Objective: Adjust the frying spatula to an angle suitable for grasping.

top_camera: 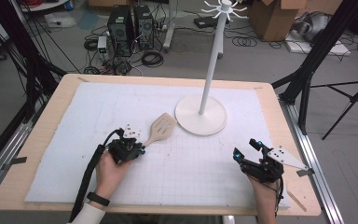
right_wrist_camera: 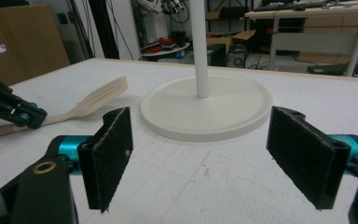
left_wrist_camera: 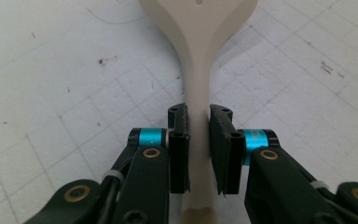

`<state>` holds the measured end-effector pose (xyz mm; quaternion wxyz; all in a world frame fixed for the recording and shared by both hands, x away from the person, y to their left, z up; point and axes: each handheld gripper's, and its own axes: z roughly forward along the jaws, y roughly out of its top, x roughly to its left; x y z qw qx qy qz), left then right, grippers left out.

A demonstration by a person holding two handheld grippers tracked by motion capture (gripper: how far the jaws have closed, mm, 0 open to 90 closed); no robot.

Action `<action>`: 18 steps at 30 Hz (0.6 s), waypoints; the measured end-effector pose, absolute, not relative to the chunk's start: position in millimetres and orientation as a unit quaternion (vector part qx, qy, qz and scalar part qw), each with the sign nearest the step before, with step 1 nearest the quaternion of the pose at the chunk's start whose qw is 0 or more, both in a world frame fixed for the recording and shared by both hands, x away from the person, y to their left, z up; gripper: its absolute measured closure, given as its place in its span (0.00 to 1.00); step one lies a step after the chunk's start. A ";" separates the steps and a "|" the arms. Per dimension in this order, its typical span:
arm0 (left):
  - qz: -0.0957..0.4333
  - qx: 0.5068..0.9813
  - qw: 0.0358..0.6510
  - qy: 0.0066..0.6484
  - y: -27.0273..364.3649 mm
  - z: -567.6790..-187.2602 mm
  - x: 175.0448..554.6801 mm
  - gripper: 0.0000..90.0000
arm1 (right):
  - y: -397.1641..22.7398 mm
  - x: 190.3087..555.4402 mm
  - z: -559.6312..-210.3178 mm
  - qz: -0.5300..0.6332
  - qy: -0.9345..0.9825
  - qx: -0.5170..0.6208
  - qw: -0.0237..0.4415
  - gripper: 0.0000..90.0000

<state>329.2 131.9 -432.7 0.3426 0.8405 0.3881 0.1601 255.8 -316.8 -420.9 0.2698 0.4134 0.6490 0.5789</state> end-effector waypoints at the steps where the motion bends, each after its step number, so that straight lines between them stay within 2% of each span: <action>1: 0.160 0.840 0.343 0.388 131.9 -432.7 329.2 0.86 | -316.8 255.8 -420.9 0.579 0.649 0.413 0.270 0.24; 12: 0.134 0.834 0.394 0.362 137.8 -419.8 323.3 0.87 | -319.4 253.9 -419.4 0.582 0.643 0.417 0.273 0.24; 18: 0.120 0.848 0.410 0.313 135.9 -408.0 318.4 0.87 | -321.8 251.8 -416.3 0.586 0.637 0.413 0.283 0.25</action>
